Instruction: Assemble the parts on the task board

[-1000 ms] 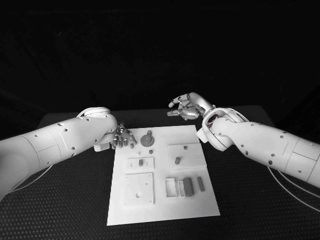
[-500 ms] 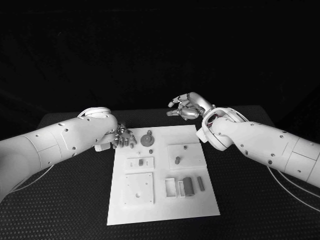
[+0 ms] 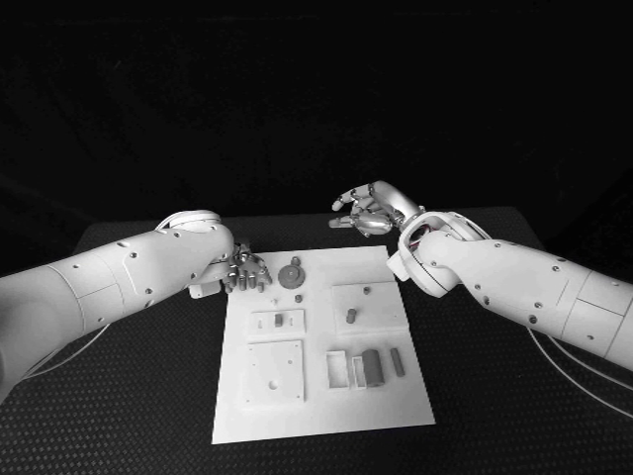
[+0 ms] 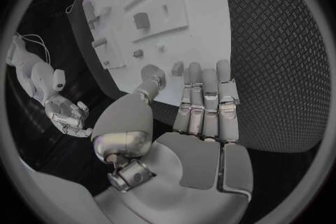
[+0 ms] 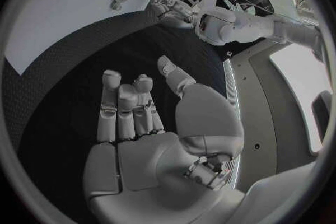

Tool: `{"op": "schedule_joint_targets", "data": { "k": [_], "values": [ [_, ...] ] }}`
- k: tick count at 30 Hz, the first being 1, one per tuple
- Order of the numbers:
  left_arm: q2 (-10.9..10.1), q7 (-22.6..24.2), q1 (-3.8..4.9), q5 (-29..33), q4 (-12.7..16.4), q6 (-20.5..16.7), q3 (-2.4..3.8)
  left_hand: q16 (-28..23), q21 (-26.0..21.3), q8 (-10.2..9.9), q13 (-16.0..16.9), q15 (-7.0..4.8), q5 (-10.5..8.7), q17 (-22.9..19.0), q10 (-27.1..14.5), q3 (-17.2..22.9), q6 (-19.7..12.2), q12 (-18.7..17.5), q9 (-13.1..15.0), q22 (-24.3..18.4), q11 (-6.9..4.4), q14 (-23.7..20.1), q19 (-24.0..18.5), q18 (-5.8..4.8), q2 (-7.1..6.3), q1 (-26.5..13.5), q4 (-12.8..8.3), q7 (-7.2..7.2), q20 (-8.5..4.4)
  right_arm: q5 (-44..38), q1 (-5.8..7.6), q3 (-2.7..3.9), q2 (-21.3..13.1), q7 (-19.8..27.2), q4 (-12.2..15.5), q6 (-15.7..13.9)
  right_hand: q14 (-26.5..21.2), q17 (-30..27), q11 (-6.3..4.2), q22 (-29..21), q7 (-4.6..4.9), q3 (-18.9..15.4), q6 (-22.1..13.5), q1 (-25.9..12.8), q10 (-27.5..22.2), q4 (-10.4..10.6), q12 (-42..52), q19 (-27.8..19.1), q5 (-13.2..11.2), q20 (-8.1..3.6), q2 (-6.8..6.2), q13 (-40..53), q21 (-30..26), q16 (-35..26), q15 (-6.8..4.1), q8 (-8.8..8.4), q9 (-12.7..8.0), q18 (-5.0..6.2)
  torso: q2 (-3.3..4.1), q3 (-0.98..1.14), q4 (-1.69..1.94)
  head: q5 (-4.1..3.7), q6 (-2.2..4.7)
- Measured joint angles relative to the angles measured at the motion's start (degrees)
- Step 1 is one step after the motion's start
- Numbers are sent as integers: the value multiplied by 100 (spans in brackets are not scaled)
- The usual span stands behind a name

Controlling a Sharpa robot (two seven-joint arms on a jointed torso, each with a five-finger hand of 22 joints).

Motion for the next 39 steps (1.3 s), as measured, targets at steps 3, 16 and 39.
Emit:
{"op": "schedule_joint_targets", "data": {
  "k": [3,16,39],
  "values": [
    [11,6,-17,6,-19,15,0,0,0,0,0,0,0,0,0,1,0,0,-6,4,0,0,0,0,0,0,-32,0,0,0,0,0,2,0,-1,0,0,0,0,0,0,0,0,0,0,0,0,0,0,0,0,0,0,0,0,0,0,0,0,-1,-2,1,-1],
    [28,16,-43,19,-95,58,0,23,0,0,-5,1,0,-5,0,20,19,0,-15,11,0,0,0,0,9,9,-51,19,0,0,0,0,-4,0,3,2,-3,0,0,4,5,0,-18,-23,0,0,0,-1,0,1,23,-5,0,0,2,0,0,1,1,-6,-3,-23,-8],
    [64,71,-66,96,-170,60,-1,46,1,23,-24,1,0,-33,1,136,40,44,-69,74,-1,0,42,1,294,234,-294,-1,-2,0,0,0,-1,0,13,9,-10,-4,0,3,10,0,-27,-23,0,0,0,-10,0,10,23,-4,0,0,10,0,0,1,2,-7,0,-43,-53]
  ]
}}
